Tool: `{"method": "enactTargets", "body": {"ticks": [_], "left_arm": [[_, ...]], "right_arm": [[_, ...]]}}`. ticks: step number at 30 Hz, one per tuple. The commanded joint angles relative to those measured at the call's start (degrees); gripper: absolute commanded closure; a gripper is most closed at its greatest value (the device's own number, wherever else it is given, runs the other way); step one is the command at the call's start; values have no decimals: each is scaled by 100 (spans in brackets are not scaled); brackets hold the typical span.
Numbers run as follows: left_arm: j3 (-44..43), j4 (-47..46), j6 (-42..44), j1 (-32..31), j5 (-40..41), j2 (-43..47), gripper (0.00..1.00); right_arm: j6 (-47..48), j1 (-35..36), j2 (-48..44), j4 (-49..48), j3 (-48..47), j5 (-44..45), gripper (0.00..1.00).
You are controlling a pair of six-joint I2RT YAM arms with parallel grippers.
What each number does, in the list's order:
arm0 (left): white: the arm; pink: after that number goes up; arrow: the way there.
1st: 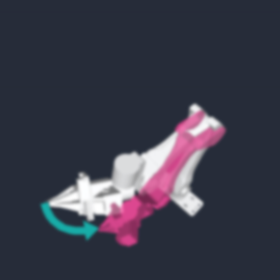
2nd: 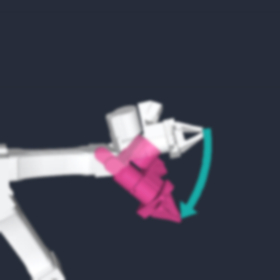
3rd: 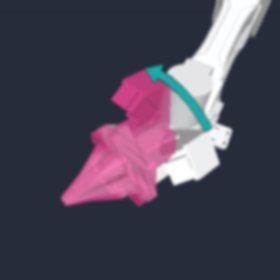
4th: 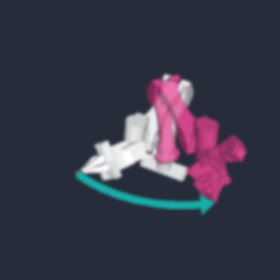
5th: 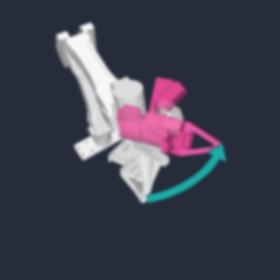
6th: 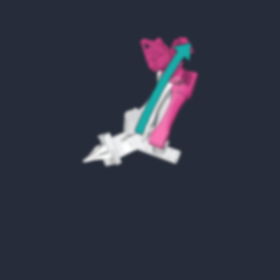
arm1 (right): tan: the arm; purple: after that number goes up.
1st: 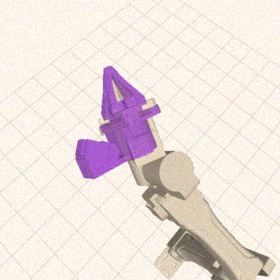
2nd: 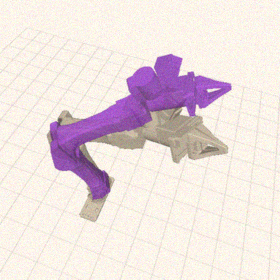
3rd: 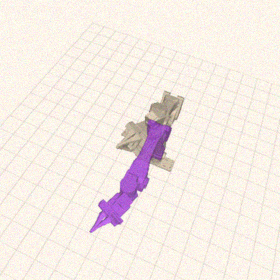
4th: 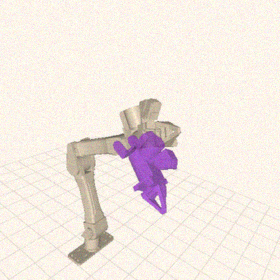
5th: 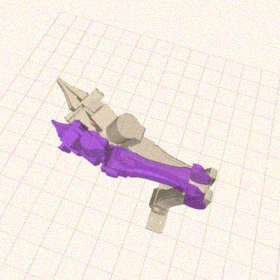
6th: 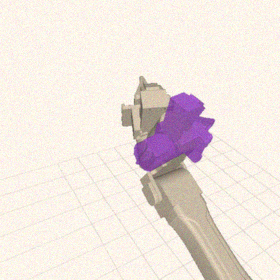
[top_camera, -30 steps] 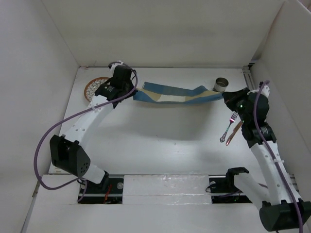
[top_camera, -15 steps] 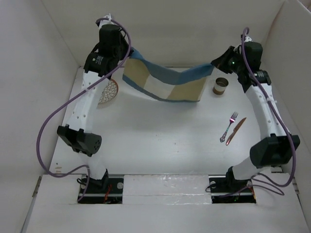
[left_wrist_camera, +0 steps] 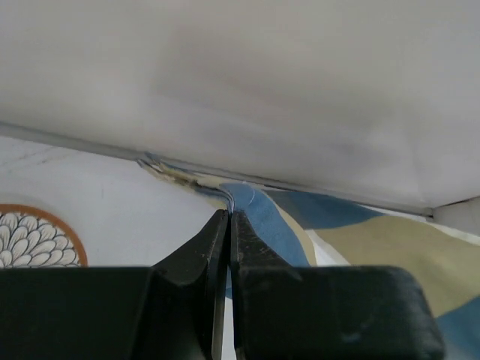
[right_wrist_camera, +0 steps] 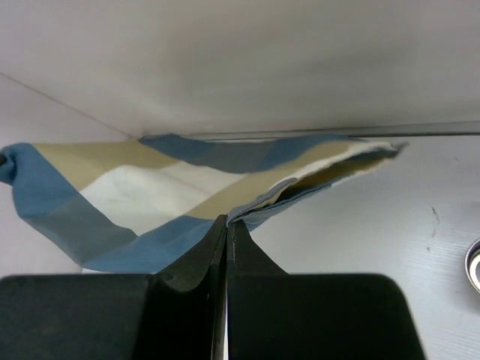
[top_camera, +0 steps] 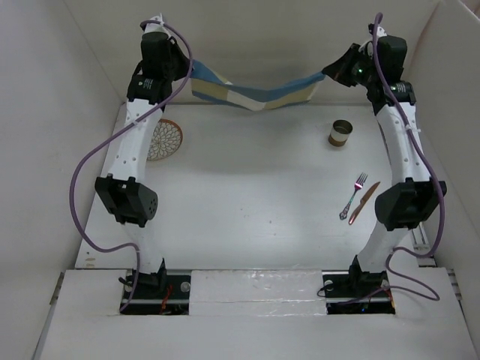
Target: Set the dinner table for one person
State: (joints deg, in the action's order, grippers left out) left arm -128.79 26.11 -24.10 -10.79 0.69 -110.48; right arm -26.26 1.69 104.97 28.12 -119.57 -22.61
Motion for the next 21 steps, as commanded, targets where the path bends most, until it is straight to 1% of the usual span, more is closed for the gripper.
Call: {"method": "enactTargets", "body": {"ticks": [1, 3, 4, 5, 6, 7, 8, 10, 11, 12, 13, 14, 15, 16, 17, 18, 19, 20, 21], "left_arm": [[570, -1000, 300, -38, -331, 500, 100], [1309, -1361, 212, -38, -394, 876, 100], [2165, -1554, 125, -38, -472, 1044, 100], [2635, -1974, 64, -38, -473, 1211, 100], [3092, -2187, -7, -38, -473, 1561, 100], [3523, -2389, -112, -107, -473, 1738, 100], [4293, -2643, -191, -108, -351, 1897, 100], [5001, -2891, -262, -213, -298, 2335, 100], [5544, -2944, -462, -283, -184, 2459, 100], [5801, -3006, -551, -284, -261, 2582, 100], [6048, -3006, -630, -284, -262, 2836, 100], [6468, -3006, -727, -284, -262, 2969, 93], [6672, -3006, -780, -284, -262, 3118, 85], [6848, -3006, -842, -284, -262, 3268, 74], [6972, -2893, -842, -284, -262, 3556, 41], [7156, -2753, -842, -284, -262, 3716, 31], [7236, -2534, -842, -284, -314, 3883, 27], [7237, -2366, -842, -284, -184, 4250, 24], [7298, -2191, -842, -284, -105, 4436, 1]], "right_arm": [[121, -152, -73, -561, 397, -235, 100], [121, -152, -239, -895, 915, -235, 100], [121, -152, -423, -1044, 1536, -296, 100], [121, -152, -520, -1341, 1864, -297, 100], [121, -152, -626, -1466, 2189, -297, 100], [173, -91, -862, -1598, 2871, -297, 100], [174, -90, -986, -1738, 3217, -297, 100], [174, -38, -1249, -2029, 3894, -297, 100], [113, -38, -1547, -2117, 4550, -297, 100], [112, 23, -1715, -2274, 4878, -297, 95], [112, 24, -1908, -2389, 5195, -227, 88], [112, 24, -2310, -2468, 5755, -148, 84], [60, 24, -2514, -2469, 5995, -86, 76], [60, 24, -2708, -2530, 6189, -16, 63], [60, 24, -2884, -2531, 6348, -15, 51], [60, -28, -3207, -2531, 6558, -15, 45], [60, -29, -3367, -2470, 6639, 54, 13], [60, -29, -3517, -2382, 6639, 125, 0], [60, -29, -3649, -2277, 6639, 186, 0]]}}
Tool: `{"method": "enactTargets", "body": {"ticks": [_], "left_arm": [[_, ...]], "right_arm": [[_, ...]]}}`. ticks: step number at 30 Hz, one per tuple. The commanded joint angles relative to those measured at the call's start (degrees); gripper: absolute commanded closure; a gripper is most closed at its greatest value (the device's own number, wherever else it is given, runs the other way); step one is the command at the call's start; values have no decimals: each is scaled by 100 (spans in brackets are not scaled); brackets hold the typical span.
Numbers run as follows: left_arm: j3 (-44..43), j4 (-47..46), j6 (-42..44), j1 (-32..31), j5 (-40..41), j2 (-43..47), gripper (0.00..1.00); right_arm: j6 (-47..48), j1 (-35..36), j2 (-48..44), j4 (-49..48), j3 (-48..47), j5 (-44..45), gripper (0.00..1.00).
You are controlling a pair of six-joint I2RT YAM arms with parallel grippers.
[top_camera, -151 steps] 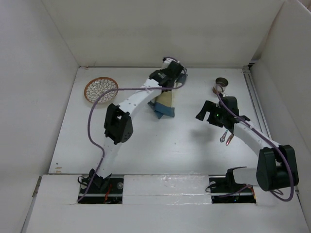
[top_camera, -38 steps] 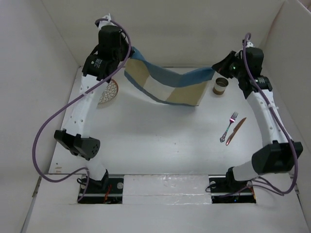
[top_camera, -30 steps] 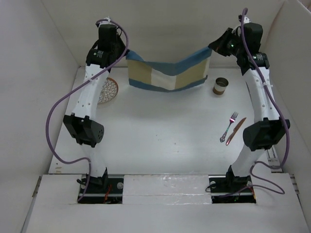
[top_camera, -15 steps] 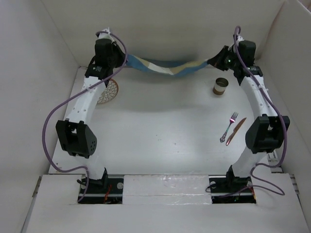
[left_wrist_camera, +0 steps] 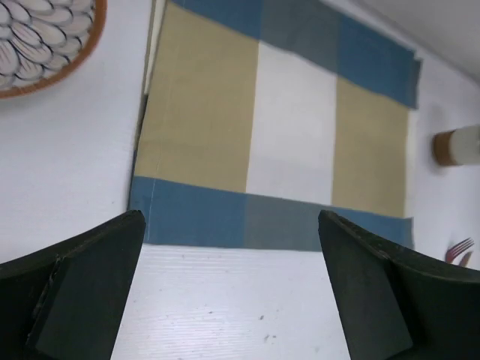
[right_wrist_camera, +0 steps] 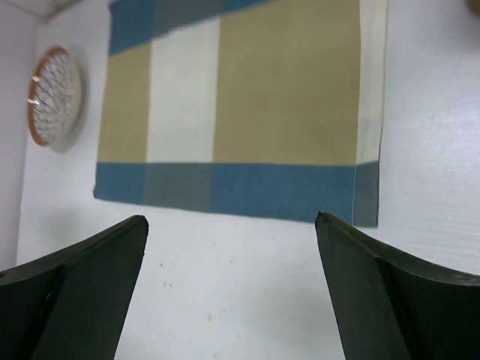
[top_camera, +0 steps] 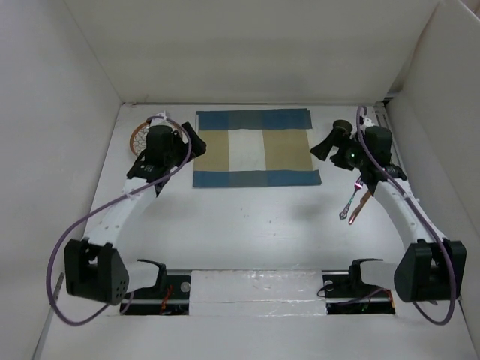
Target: Set the dinner table for one person
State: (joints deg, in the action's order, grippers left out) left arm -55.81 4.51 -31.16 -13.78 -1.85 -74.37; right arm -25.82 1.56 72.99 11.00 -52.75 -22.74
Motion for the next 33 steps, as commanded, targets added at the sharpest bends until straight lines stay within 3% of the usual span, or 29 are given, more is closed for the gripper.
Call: {"method": "enactTargets", "body": {"ticks": [1, 5, 6, 7, 10, 11, 14, 15, 17, 25, 33], "left_arm": [[0, 258, -197, 16, 297, 993, 1], [-307, 218, -198, 16, -138, 1303, 1], [-569, 217, -198, 16, -306, 937, 1], [-571, 217, -198, 16, -473, 655, 1], [-1211, 58, -267, -132, -1194, -730, 1], [-1770, 58, -268, -290, -1195, -1111, 1], [-3317, 1399, -49, -1062, -187, -2877, 1], [-4288, 2117, -48, -1170, 68, -3282, 1], [-4823, 2474, -241, -1171, 360, -4142, 1], [-4983, 2835, -488, -1171, 861, -5026, 1], [-3983, 2679, -488, -1223, 1002, -4939, 1]], "right_arm": [[16, -16, -653, -469, -42, 296, 0], [173, 229, -288, -153, -638, 568, 0], [348, 474, 289, -56, -1101, 752, 0], [350, 607, 295, 76, -1375, 936, 0], [595, 880, 1864, 839, -2333, 1298, 0], [657, 881, 2721, 1181, -3171, 1368, 0], [824, 1161, 3772, 2289, -4301, 2000, 0], [825, 1232, 4201, 2440, -4749, 2132, 0], [825, 1337, 4459, 2503, -4937, 2308, 0], [710, 1566, 5558, 3284, -5763, 2827, 0], [658, 1848, 5612, 3269, -4974, 3021, 0]]}}
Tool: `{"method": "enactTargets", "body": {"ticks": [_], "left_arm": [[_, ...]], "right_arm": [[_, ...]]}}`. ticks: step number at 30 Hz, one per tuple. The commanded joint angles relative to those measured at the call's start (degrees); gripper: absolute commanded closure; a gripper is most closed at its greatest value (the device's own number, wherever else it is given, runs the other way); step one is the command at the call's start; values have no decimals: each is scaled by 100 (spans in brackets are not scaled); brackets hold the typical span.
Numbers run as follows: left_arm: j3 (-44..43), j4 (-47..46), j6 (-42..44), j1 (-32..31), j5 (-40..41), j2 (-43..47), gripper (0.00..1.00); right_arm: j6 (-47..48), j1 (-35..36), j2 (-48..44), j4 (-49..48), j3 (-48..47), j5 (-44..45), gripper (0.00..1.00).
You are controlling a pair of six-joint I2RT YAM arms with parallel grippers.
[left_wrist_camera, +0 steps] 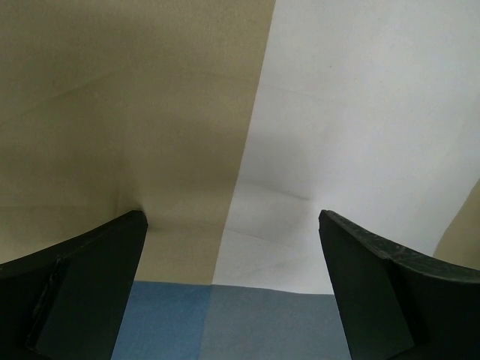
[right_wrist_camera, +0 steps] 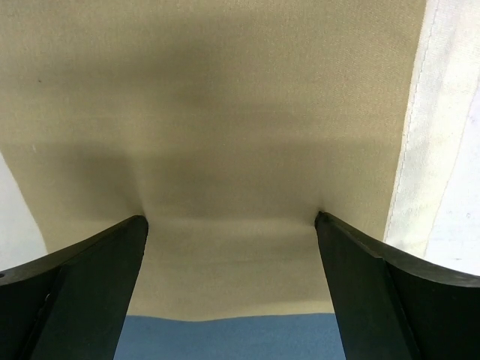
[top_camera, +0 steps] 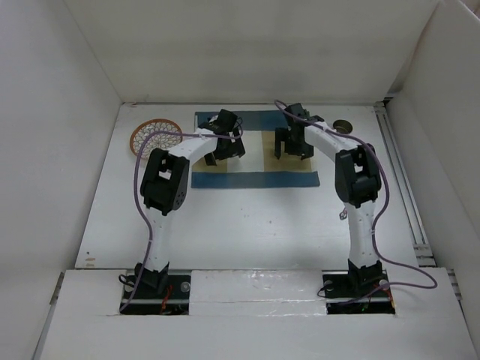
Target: Set the dinner table for one person
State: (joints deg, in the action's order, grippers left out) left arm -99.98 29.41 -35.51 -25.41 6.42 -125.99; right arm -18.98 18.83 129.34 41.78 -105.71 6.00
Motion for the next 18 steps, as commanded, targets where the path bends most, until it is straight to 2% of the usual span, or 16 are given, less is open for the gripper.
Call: {"method": "enactTargets", "body": {"ticks": [1, 6, 11, 15, 18], "left_arm": [[558, 110, -53, -61, 115, 338, 1], [1120, -40, 0, -227, 114, 567, 1], [1438, -348, 0, -351, 167, 717, 1], [1385, -243, -105, -465, 167, 742, 1], [1526, -374, -176, -579, 114, 857, 1]], "right_arm": [[-27, 121, -110, 190, 445, 147, 0], [-219, 244, -715, -380, 1621, 94, 0], [-422, 244, -1112, -740, 2273, 156, 0], [-422, 244, -1183, -908, 2441, 156, 0], [-369, 191, -911, -769, 2099, 94, 0]]}}
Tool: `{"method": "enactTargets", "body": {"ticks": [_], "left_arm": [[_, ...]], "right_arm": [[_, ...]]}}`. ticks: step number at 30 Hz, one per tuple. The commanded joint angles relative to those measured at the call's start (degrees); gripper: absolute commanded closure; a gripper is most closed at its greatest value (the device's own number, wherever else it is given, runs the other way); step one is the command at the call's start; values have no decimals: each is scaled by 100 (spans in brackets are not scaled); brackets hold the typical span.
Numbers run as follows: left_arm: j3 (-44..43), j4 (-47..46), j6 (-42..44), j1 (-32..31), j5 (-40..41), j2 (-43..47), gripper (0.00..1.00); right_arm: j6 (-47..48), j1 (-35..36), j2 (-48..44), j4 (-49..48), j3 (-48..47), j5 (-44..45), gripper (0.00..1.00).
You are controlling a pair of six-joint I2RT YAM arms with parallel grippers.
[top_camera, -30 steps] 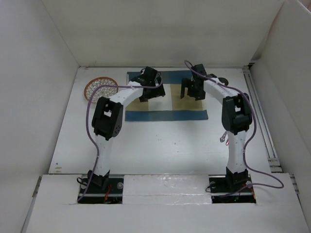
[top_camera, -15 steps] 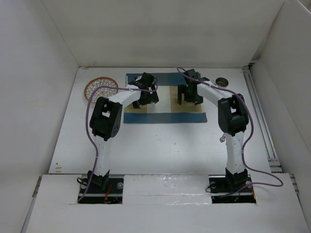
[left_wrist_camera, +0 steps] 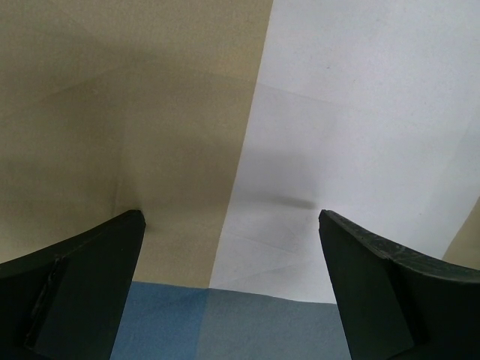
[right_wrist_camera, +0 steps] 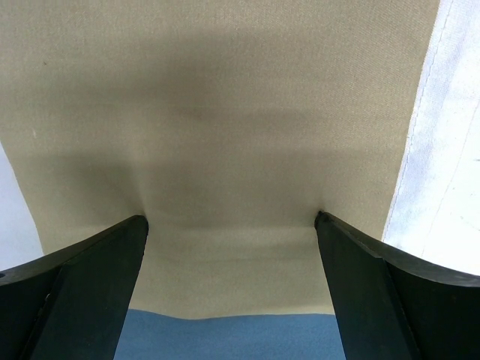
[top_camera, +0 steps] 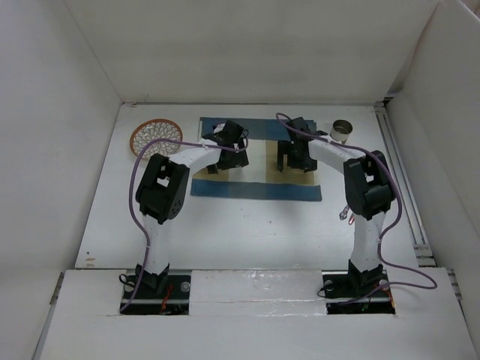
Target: Set the dinner table for one person
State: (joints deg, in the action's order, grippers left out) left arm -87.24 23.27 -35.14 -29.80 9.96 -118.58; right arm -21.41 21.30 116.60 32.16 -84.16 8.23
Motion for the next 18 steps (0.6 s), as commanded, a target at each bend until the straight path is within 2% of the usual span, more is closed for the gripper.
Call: {"method": "enactTargets", "body": {"ticks": [1, 9, 18], "left_arm": [[252, 240, -213, -140, -240, 116, 1], [137, 301, -266, -140, -240, 222, 1], [85, 424, -319, -140, -161, 388, 1]], "right_arm": [[-127, -56, 416, 246, -144, -129, 0], [-12, -223, 671, 360, -540, -313, 0], [-12, -223, 470, 317, -540, -313, 0]]}}
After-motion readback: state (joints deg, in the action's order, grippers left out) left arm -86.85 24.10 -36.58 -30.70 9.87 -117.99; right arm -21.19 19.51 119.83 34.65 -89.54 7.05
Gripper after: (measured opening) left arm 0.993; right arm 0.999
